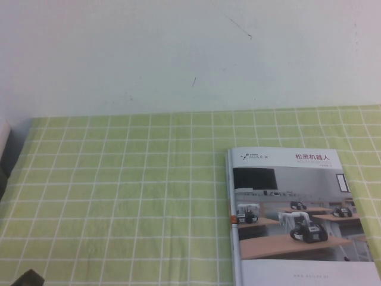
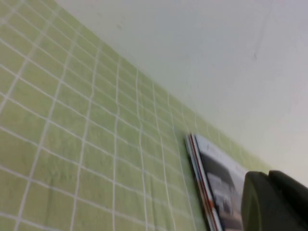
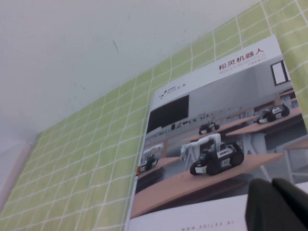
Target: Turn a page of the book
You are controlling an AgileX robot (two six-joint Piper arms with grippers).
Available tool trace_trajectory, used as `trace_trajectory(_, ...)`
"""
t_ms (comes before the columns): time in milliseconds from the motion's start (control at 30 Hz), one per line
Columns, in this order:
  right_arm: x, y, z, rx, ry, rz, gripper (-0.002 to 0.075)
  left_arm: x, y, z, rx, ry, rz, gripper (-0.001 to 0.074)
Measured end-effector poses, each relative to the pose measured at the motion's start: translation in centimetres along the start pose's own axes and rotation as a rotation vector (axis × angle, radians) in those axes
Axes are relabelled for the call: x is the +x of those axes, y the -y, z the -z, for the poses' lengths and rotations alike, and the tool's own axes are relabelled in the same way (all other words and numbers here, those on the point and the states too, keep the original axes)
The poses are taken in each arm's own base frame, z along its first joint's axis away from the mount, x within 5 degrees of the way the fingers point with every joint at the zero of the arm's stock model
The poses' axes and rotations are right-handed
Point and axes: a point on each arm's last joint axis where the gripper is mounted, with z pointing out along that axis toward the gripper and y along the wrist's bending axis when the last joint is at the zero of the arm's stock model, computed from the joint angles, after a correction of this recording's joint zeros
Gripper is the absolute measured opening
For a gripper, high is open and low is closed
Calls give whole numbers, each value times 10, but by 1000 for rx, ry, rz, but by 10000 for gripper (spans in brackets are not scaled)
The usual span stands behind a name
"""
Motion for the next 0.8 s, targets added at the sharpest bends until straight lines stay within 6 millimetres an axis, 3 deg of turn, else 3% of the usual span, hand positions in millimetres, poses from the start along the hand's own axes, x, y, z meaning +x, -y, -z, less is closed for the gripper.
trace_trajectory(100, 1, 0, 0, 0, -9, 34, -2, -6, 23, 0, 20, -137, -183, -4)
trace_trajectory(200, 1, 0, 0, 0, -11, 50, -2, -29, 58, -5, 13, -266, -386, -4)
trace_trajectory(400, 1, 0, 0, 0, -7, 61, -2, -77, 110, -40, 72, -479, -646, -4)
trace_trajectory(567, -4, 0, 0, -2, 48, 68, -2, -101, 128, -66, 93, -503, -757, -4)
trace_trajectory(800, -11, -1, 1, -10, 117, 84, -2, -92, 132, -87, 106, -583, -879, -4)
